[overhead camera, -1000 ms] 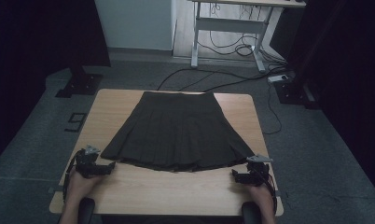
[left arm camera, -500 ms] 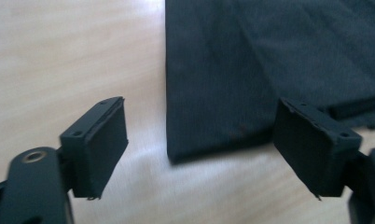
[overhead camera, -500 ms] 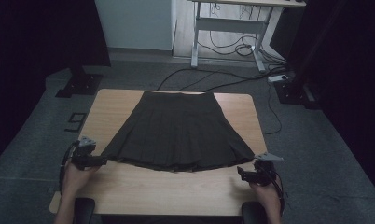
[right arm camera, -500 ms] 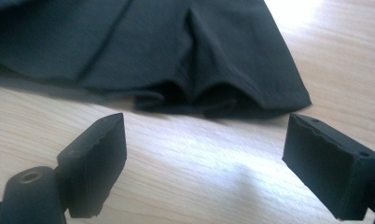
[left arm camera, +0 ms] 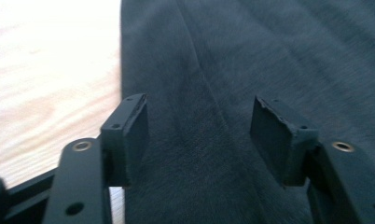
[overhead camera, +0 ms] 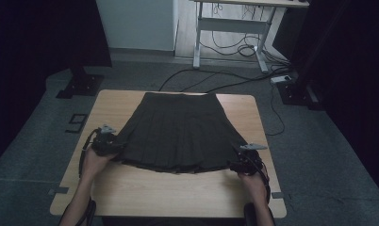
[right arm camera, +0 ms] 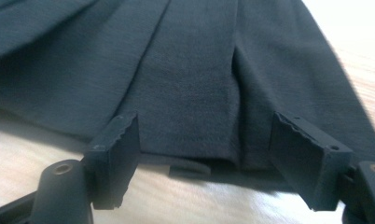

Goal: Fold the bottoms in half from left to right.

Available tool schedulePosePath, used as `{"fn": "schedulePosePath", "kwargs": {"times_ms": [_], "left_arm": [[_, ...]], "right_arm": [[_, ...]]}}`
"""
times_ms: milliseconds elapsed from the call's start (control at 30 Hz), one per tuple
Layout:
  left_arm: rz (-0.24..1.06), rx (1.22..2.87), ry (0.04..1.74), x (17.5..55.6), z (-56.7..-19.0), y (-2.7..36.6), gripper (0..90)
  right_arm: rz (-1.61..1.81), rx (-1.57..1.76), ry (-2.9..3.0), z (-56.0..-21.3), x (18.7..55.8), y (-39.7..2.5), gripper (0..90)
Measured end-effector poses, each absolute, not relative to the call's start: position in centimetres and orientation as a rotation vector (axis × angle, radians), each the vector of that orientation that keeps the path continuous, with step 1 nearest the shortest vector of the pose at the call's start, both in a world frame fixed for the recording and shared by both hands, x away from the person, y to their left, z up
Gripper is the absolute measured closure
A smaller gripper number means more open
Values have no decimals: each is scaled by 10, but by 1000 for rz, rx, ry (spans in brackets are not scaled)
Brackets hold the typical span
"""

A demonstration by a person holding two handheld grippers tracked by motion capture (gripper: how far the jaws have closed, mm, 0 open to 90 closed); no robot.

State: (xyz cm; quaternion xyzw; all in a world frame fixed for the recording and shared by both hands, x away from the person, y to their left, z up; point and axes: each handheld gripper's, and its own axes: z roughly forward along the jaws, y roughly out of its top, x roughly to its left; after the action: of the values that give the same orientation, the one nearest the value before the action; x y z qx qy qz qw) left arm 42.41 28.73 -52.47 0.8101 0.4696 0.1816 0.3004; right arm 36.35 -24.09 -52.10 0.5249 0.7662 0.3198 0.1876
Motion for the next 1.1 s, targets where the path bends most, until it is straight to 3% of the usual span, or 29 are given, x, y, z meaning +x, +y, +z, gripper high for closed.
{"fn": "schedulePosePath", "kwargs": {"times_ms": [333,833,967,1000,1033,1067,1100], "left_arm": [[484,2137,1282,413,-536,280,455],[389,2253,1110,358,-533,228,451],[369,2264,1107,361,-532,229,395],[348,2263,1105,362,-530,231,341],[337,2250,1106,364,-525,234,273],[378,2208,1109,368,-512,241,272],[390,2196,1110,371,-505,243,264]], "right_arm": [[809,1495,2185,-539,379,-237,326],[768,1565,2093,-539,417,-286,346],[769,1560,2096,-539,418,-287,341],[767,1555,2104,-539,418,-287,329],[754,1548,2119,-537,417,-287,291],[736,1547,2135,-533,414,-287,224],[763,1549,2123,-529,412,-286,215]]}}
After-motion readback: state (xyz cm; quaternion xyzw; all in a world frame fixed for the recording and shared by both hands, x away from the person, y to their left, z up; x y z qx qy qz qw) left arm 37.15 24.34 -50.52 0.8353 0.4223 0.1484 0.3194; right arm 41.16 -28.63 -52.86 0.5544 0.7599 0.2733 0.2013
